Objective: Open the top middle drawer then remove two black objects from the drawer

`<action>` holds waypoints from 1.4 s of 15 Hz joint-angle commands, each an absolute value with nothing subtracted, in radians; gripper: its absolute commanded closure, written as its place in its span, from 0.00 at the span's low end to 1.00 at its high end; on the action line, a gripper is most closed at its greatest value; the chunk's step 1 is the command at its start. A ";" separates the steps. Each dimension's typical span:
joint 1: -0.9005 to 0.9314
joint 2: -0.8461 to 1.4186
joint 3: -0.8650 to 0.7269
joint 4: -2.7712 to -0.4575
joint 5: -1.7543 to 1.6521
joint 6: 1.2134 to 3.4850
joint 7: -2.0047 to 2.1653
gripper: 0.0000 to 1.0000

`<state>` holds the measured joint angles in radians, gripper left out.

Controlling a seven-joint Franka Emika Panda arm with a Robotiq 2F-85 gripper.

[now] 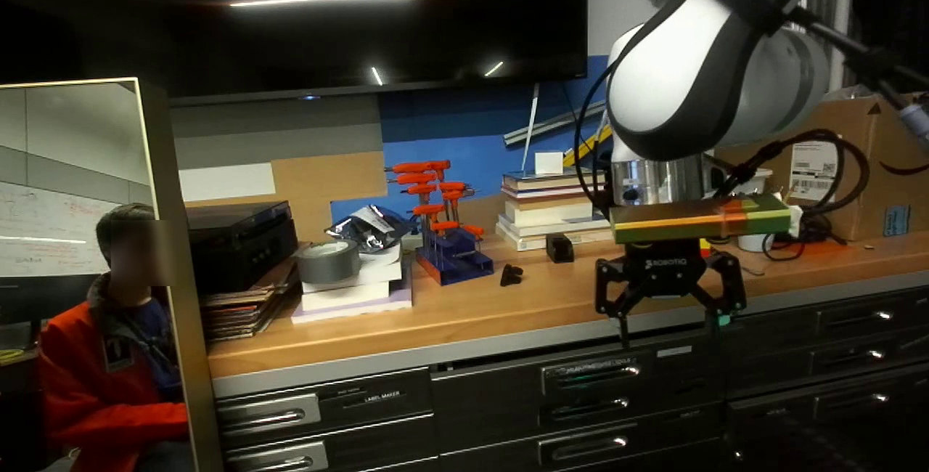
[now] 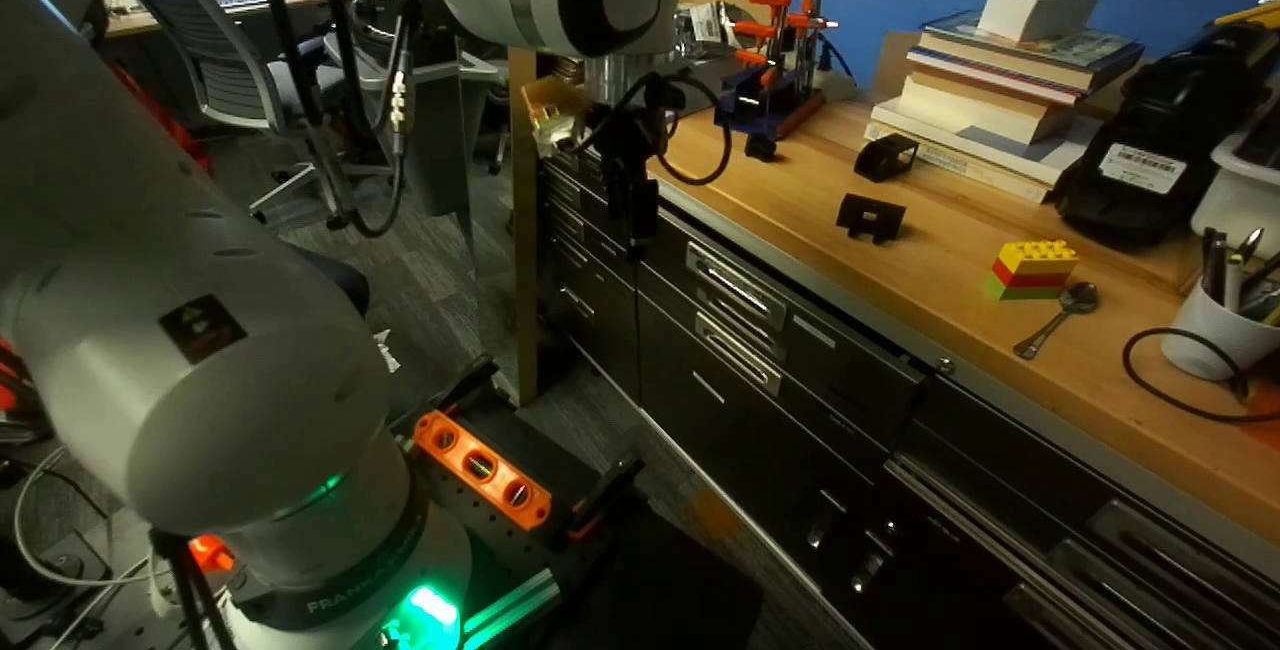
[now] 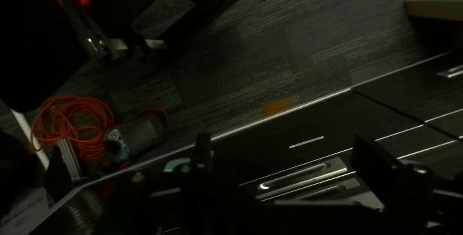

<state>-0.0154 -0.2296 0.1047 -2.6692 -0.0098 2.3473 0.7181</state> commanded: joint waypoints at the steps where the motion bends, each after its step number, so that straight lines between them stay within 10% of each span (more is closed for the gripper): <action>1: -0.018 -0.199 0.117 -2.700 0.038 2.461 0.881 0.00; 21: 0.078 0.227 0.162 -2.665 0.748 3.477 1.047 0.00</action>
<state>0.0458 0.1389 0.1505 -2.6839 0.7146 3.3171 1.0039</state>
